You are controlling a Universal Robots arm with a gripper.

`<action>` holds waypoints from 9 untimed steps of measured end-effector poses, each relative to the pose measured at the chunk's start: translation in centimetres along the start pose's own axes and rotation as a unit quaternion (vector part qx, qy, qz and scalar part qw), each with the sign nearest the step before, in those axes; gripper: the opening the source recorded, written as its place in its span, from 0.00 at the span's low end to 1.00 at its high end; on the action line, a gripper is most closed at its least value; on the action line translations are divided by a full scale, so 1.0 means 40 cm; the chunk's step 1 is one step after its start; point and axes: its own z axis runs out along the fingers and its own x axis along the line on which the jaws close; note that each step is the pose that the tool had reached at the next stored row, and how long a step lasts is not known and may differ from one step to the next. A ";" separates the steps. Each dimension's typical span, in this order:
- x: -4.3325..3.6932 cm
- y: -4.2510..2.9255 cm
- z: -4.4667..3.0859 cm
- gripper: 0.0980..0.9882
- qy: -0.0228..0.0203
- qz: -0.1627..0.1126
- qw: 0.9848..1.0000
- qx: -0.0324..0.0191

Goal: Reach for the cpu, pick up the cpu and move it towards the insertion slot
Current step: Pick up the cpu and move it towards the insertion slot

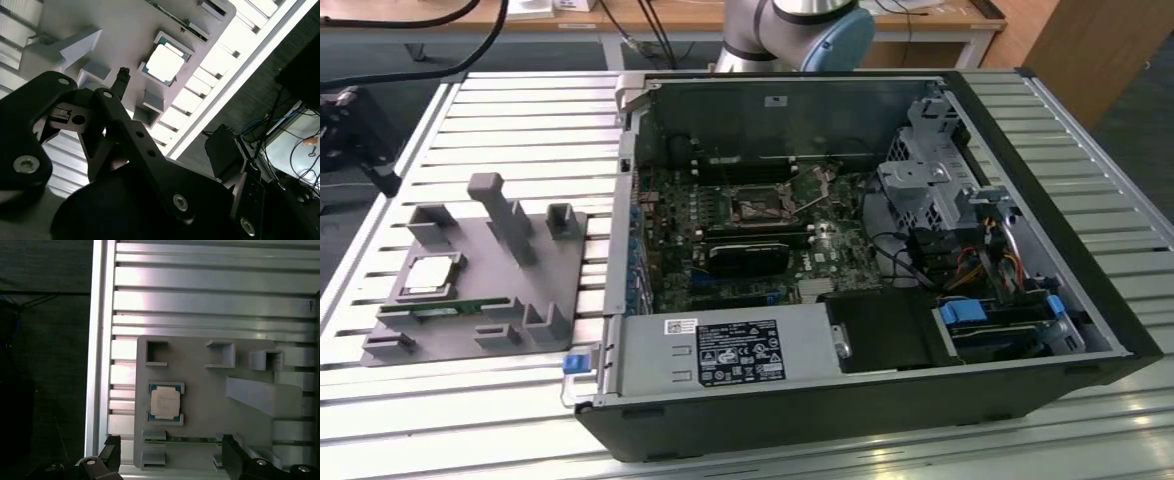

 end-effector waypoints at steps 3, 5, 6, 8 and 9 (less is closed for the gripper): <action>0.000 0.000 0.014 0.88 0.000 0.000 1.000 0.000; 0.000 -0.001 0.023 0.88 0.000 0.000 1.000 0.000; 0.000 -0.001 0.028 0.88 0.000 0.000 1.000 0.000; 0.000 -0.001 0.036 0.88 0.000 0.000 1.000 0.000; 0.000 -0.001 0.039 0.88 0.000 0.000 1.000 0.000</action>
